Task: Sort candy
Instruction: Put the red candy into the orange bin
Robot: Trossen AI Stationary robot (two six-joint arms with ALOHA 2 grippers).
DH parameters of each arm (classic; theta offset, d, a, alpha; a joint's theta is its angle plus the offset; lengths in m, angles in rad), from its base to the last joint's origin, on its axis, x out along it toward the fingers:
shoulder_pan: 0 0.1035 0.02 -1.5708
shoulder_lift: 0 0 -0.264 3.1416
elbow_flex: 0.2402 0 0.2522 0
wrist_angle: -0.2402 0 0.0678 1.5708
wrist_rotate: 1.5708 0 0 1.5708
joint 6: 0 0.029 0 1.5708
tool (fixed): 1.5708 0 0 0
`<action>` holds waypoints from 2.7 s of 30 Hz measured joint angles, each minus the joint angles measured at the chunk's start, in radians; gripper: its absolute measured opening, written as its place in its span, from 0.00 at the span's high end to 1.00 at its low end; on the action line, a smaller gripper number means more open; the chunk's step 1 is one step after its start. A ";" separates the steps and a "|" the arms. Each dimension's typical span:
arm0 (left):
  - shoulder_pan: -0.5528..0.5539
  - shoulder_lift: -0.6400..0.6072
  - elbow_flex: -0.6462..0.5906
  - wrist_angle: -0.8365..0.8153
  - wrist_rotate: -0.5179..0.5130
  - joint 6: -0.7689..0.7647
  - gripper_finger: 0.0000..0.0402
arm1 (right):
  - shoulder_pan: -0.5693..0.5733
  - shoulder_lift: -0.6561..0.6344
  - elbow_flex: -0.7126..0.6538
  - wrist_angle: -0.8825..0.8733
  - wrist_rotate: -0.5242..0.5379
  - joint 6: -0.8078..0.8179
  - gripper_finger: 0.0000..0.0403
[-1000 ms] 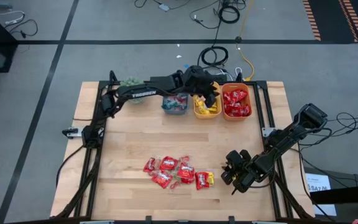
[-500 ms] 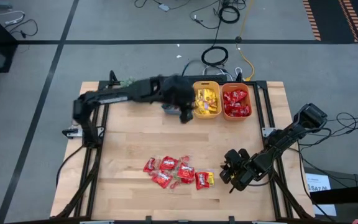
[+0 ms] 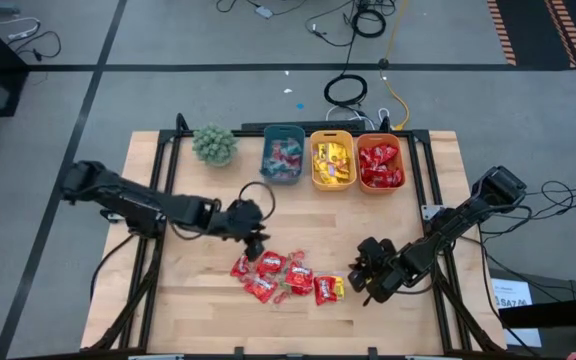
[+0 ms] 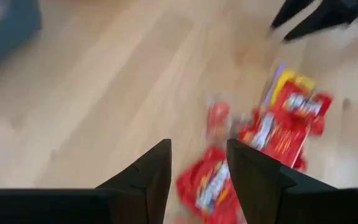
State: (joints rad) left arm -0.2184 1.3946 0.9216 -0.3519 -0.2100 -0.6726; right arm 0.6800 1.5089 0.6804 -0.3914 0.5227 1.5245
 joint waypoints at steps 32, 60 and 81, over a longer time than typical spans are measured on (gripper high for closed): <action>-0.197 0.006 -0.144 -0.050 0.066 -0.160 0.59 | 0.000 0.000 0.000 0.084 -0.001 0.004 0.65; -0.200 0.071 -0.070 -0.246 0.073 -0.391 0.95 | 0.000 0.000 0.000 0.078 -0.004 -0.106 0.65; 0.446 0.436 0.519 -0.027 0.344 0.512 0.96 | -0.002 0.001 0.000 0.075 0.006 -0.117 0.65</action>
State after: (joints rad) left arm 0.2273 1.8304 1.4408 -0.3790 0.1336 -0.1601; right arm 0.6779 1.5097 0.6807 -0.3161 0.5289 1.4076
